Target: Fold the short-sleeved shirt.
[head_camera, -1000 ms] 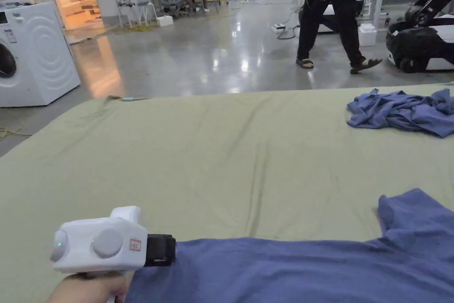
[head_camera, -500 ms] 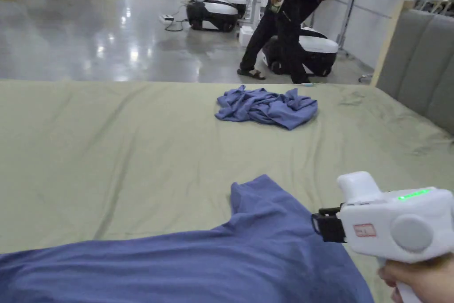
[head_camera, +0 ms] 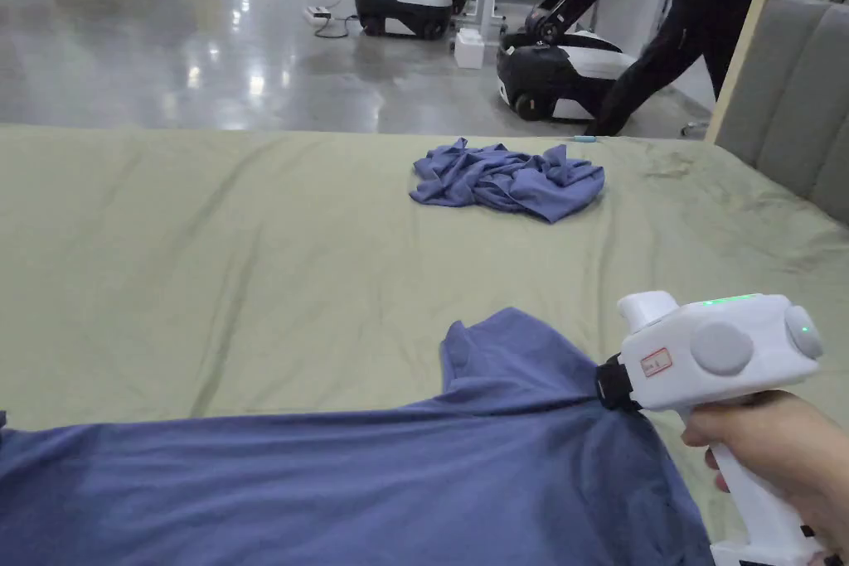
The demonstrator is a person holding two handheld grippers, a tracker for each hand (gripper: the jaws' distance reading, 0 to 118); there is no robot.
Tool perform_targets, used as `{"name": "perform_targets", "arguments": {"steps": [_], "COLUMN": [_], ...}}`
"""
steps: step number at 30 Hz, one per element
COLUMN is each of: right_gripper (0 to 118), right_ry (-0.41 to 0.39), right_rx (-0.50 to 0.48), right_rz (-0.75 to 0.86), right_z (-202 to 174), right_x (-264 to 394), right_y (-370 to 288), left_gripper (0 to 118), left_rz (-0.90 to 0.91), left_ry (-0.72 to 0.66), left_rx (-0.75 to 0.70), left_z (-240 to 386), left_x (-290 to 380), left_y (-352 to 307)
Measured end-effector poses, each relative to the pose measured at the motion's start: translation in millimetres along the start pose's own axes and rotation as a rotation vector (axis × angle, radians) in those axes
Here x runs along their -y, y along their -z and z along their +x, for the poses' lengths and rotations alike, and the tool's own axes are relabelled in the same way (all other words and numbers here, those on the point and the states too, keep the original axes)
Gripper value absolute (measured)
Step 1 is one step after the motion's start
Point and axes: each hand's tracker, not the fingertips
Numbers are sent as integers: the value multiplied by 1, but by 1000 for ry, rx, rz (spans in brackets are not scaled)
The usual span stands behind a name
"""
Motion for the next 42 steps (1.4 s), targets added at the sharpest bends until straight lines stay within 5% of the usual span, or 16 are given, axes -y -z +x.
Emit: {"name": "perform_targets", "arguments": {"steps": [7, 14, 25, 28, 29, 30, 31, 34, 36, 38, 40, 41, 42], "right_gripper": [3, 3, 3, 6, 22, 73, 107, 117, 113, 88, 17, 6, 6], "right_ry": [-15, -41, -53, -59, -61, -68, -77, -54, -47, -82, -96, -102, -111], "right_rx": [-54, -90, -9, 42, 52, 66, 90, 258, 300, 230, 208, 231, 178], "right_rz": [183, 252, 64, 141, 142, 138, 140, 210, 385, 535, 619, 634, 641], "right_z": [-10, -13, -24, -28, -26, -30, -32, -36, -47, -66, -80, -90, -96], "right_x": [33, 138, 279, 289, 289, 288, 287, 283, 283, 288, 289, 289, 289], "right_y": [-128, -238, -171, -163, -161, -161, -163, -189, -227, -273, -293, -305, -311], "left_gripper": [2, 1, 2, 7, 26, 83, 113, 117, 117, 113, 71, 52, 20], "left_rz": [99, 109, -51, -11, 8, 16, 27, 151, 254, 373, 494, 479, 448], "left_ry": [1, -64, -98, -161, -170, -179, -189, -205, -222, -246, -206, -178, -174], "left_rx": [-6, 88, 54, 42, 28, 19, -3, 51, 113, 184, 214, 181, 184], "left_z": [-13, -21, -2, -3, -1, 1, 3, 2, 0, 3, 7, 7, 5], "left_x": [15, 93, 218, 224, 223, 222, 220, 215, 214, 216, 219, 217, 216], "left_y": [-95, -192, -157, -151, -152, -154, -158, -194, -230, -274, -306, -315, -320]}}
